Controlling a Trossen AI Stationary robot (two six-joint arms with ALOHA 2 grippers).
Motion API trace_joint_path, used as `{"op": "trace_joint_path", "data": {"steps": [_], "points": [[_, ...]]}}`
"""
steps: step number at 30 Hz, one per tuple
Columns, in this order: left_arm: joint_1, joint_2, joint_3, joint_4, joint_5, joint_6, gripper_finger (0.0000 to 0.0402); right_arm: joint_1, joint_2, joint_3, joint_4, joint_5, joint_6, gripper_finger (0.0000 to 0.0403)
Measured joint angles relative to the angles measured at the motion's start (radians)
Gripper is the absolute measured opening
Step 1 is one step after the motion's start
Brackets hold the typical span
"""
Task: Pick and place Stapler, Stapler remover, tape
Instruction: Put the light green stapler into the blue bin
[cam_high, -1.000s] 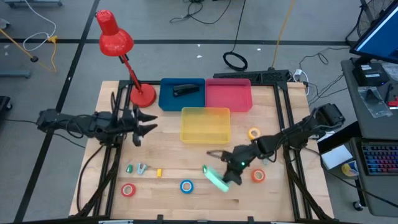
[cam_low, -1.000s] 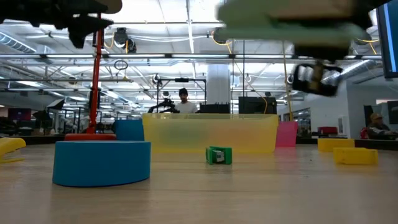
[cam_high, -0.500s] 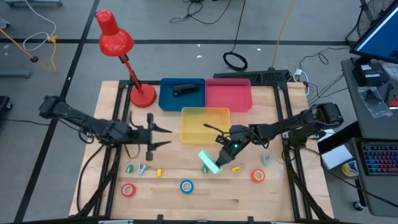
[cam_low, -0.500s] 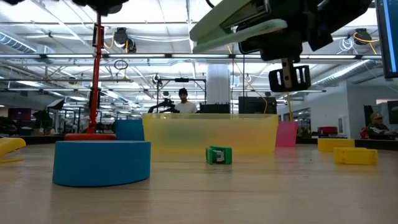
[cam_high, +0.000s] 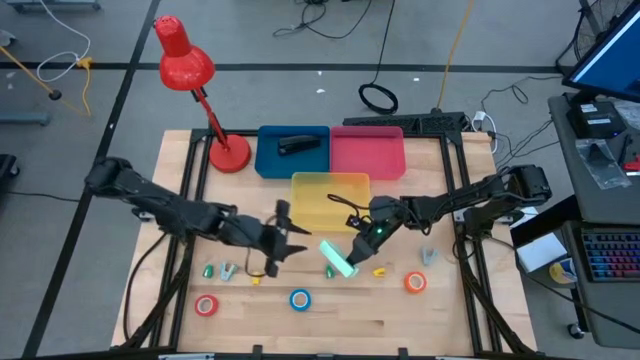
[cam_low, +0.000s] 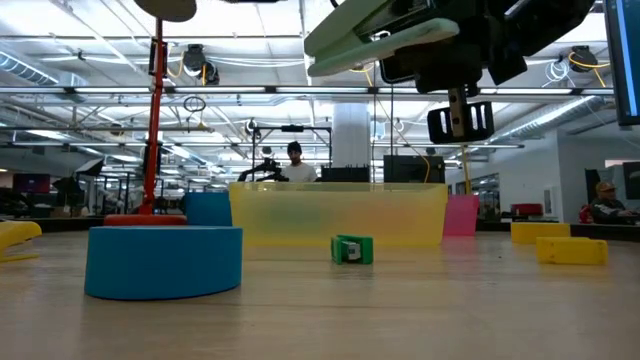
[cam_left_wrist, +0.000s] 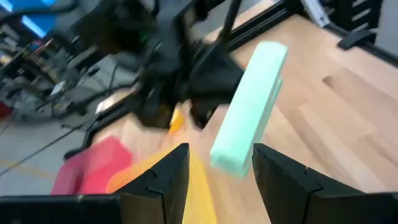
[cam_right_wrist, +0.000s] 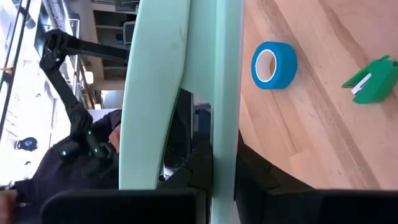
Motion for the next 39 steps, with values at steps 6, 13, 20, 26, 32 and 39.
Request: {"op": "trace_joint_path", "data": {"steps": [6, 13, 20, 26, 32, 39], "points": [[0.000, 0.127, 0.125, -0.067, 0.023, 0.057, 0.0175, -0.001, 0.000, 0.000, 0.001, 0.000, 0.000, 0.0027], [0.000, 0.266, 0.308, -0.235, 0.010, 0.109, 0.0175, -0.001, 0.000, 0.000, -0.016, -0.001, 0.000, 0.0027], [0.008, 0.368, 0.440, -0.381, -0.022, 0.130, 0.0175, -0.001, 0.000, -0.001, -0.032, -0.001, -0.002, 0.0027], [0.025, 0.418, 0.487, -0.447, -0.007, 0.132, 0.0175, -0.001, 0.000, -0.001, -0.039, 0.001, -0.008, 0.0027], [0.042, 0.443, 0.494, -0.468, -0.003, 0.127, 0.0175, -0.001, 0.000, -0.001, -0.042, 0.003, -0.009, 0.0027], [0.055, 0.448, 0.494, -0.494, 0.010, 0.111, 0.0140, -0.003, 0.000, -0.001, -0.047, 0.009, -0.013, 0.0027]]}}
